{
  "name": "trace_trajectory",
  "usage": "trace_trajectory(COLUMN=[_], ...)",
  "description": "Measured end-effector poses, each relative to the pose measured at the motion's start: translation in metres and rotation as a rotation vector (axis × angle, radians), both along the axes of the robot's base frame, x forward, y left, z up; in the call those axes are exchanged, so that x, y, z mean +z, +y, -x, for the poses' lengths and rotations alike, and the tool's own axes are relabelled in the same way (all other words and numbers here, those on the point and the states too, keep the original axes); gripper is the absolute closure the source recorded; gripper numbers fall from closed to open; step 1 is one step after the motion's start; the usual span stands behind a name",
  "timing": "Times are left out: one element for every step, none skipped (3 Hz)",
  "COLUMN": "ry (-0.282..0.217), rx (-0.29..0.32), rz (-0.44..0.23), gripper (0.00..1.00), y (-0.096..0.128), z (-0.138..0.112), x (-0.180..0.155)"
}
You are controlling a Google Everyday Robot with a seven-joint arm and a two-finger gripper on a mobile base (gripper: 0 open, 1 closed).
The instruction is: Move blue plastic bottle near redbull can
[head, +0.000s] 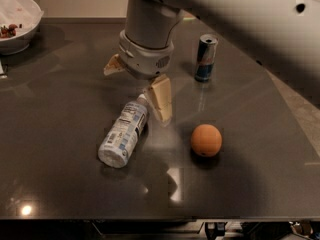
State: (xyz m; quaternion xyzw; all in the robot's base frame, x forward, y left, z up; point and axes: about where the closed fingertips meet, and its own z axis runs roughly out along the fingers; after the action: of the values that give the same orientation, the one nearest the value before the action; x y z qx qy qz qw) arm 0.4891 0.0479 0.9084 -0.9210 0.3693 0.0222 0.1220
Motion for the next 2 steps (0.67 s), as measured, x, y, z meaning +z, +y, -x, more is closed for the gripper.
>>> trace_trajectory(ry=[-0.004,-0.010], rx=[0.087,0.155], rz=[0.046,0.081], gripper=[0.00,0.00], y=[0.009,0.014], z=[0.001,0.004], x=[-0.018,-0.032])
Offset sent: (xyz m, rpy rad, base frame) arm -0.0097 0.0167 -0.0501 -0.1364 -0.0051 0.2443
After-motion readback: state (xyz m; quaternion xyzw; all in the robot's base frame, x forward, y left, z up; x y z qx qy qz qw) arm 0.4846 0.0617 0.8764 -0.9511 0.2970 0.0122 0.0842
